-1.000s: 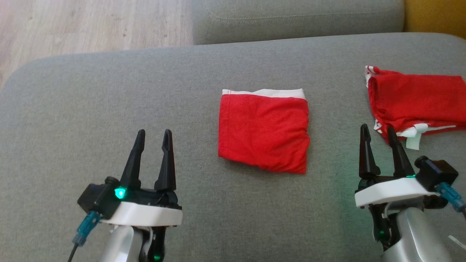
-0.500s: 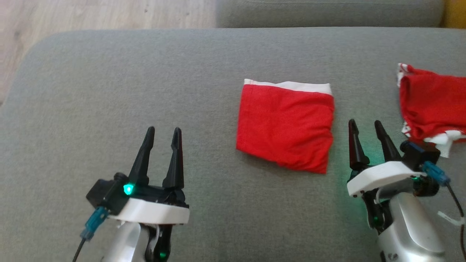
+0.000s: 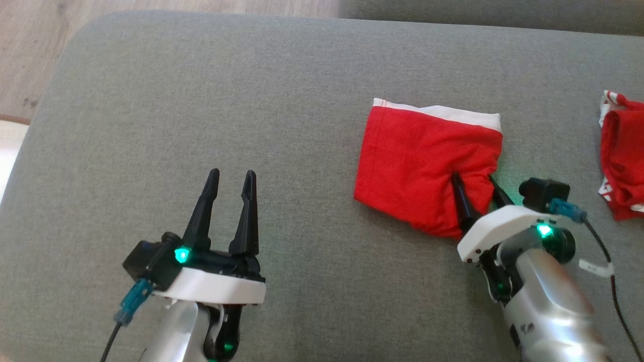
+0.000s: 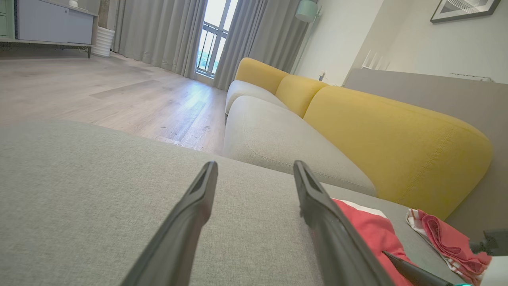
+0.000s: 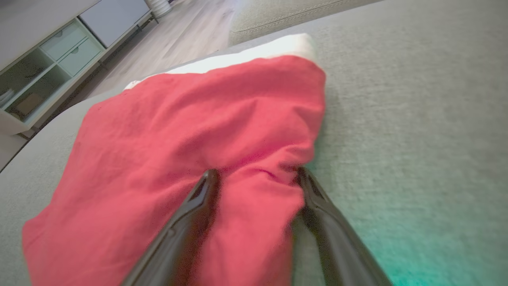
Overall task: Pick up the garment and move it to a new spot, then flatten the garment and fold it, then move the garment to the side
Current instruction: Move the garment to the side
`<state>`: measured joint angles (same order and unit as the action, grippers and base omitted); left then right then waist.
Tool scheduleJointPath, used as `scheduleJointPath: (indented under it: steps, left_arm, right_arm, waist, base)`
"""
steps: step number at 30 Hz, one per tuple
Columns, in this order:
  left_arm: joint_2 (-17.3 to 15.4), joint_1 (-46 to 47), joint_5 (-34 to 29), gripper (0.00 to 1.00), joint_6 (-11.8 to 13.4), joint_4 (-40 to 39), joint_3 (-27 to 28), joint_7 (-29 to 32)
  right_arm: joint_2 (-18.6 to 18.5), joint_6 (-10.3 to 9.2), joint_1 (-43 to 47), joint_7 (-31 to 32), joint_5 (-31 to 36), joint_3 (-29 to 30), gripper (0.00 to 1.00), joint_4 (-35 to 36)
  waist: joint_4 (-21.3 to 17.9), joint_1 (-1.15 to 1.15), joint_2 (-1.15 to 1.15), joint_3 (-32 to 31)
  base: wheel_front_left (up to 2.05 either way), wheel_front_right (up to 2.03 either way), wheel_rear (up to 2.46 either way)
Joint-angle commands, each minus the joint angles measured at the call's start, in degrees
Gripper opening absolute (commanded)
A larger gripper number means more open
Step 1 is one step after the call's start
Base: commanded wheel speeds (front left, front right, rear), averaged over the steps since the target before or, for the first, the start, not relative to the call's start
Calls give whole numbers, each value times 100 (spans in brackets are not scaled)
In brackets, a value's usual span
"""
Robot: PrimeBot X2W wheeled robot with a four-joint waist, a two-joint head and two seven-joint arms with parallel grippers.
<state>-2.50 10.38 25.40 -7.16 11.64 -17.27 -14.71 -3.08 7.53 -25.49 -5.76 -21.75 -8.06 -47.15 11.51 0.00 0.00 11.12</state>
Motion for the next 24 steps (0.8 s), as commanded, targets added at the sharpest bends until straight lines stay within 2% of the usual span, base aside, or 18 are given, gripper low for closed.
scheduleJointPath:
  steps: [1,4,5,6,11,18,22,24]
  left_arm:
    - [-38,269,18,100,-33,-152,123,-29]
    - [-38,281,25,100,-33,-143,133,-29]
    - [-38,280,25,100,-33,-140,142,-29]
    - [-38,276,23,100,-33,-137,155,-29]
    - [-38,220,-13,100,-33,-129,248,-29]
    - [-38,165,-55,100,-33,-184,351,-29]
    - [-38,147,-66,100,-33,-215,396,-29]
    - [-38,148,-63,100,-33,-224,397,-29]
  right_arm:
    - [20,-4,-173,59,-75,-211,100,-7]
    - [20,-4,-304,114,-210,-458,100,-290]
    - [20,-4,-345,110,-216,-546,44,-363]
    - [20,-4,-394,50,-140,-624,0,-423]
    - [20,-4,-619,-357,217,-616,0,-633]
    - [-3,-4,-919,-642,1500,-143,0,-639]
    - [-292,-4,-1001,-512,2216,-39,0,-242]
    - [-408,-4,-1014,-452,2341,-65,0,-104]
  waist:
    - [33,0,0,17]
    - [66,0,0,23]
    - [66,0,0,20]
    - [58,0,0,15]
    - [-63,0,0,-71]
    - [-415,0,0,-211]
    - [-631,0,0,-253]
    - [-676,0,0,-253]
  base:
    - [0,0,0]
    - [0,0,0]
    - [0,0,0]
    - [0,0,0]
    - [0,0,0]
    - [0,0,0]
    - [0,0,0]
    - [0,0,0]
